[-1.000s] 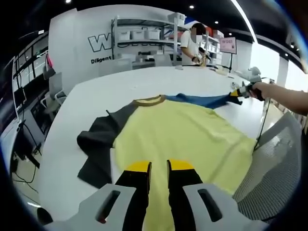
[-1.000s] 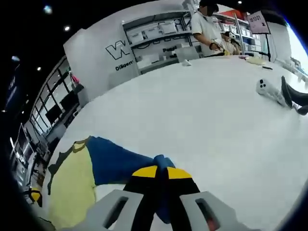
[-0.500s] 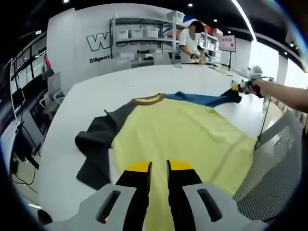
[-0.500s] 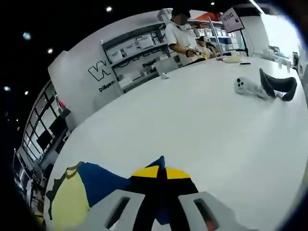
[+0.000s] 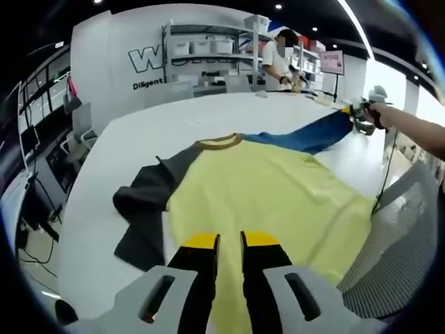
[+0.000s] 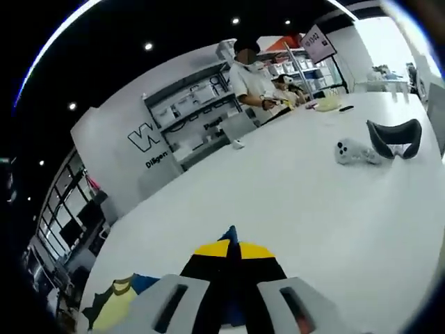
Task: Fold the garment on the visible template until the final outline fits inside the template.
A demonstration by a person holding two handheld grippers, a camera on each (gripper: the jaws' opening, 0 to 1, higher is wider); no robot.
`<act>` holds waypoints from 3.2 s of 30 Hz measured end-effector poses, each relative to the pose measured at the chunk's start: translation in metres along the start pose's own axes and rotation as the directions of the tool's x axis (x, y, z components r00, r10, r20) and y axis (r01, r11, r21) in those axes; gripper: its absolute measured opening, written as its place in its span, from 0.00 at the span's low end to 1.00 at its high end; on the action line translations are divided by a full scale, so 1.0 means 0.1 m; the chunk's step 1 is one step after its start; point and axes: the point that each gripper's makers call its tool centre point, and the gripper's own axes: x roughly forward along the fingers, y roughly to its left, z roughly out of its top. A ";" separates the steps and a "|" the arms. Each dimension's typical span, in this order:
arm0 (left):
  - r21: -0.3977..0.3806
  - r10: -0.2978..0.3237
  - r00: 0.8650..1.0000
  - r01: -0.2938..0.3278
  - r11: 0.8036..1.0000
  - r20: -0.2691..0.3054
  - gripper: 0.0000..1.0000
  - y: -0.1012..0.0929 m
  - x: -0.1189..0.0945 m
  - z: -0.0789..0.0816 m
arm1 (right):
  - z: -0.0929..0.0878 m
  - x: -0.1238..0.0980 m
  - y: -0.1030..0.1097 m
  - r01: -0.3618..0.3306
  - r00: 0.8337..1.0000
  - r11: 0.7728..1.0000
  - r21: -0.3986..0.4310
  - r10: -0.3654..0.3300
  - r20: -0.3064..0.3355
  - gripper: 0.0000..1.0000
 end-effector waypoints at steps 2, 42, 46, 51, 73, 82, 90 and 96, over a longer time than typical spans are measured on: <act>-0.001 0.004 1.000 -0.004 1.000 0.005 0.12 0.00 -0.01 0.01 | -0.04 0.00 0.13 -0.024 1.000 0.999 -0.036 0.023 -0.020 0.00; -0.023 0.001 1.000 -0.001 1.000 0.014 0.11 0.01 -0.04 -0.03 | -0.66 -0.30 1.81 -0.385 0.903 0.923 0.016 0.380 -0.199 0.00; -0.028 0.001 1.000 0.000 1.000 0.017 0.11 0.03 -0.04 -0.04 | -0.76 -0.35 2.01 -0.410 0.888 0.911 0.051 0.411 -0.208 0.00; -0.039 -0.004 1.000 0.004 0.999 0.018 0.11 0.02 -0.02 -0.05 | -0.85 -0.36 2.22 -0.442 0.867 0.894 0.076 0.447 -0.220 0.00; -0.033 -0.038 0.999 0.039 0.999 0.039 0.11 -0.05 -0.05 -0.01 | -1.10 -0.35 3.13 -0.585 0.762 0.804 0.104 0.589 -0.270 0.00; -0.021 -0.007 0.999 0.008 1.000 0.032 0.10 0.07 -0.10 -0.02 | -1.34 -0.27 3.52 -0.605 0.745 0.792 0.079 0.598 -0.294 0.00; -0.021 0.000 1.000 0.000 1.000 0.025 0.10 0.08 -0.15 -0.04 | -1.59 -0.14 3.74 -0.631 0.722 0.775 0.038 0.604 -0.337 0.00; -0.024 -0.007 1.000 0.008 1.000 0.016 0.10 0.06 -0.13 -0.06 | -1.83 -0.07 3.85 -0.652 0.695 0.758 0.012 0.605 -0.388 0.00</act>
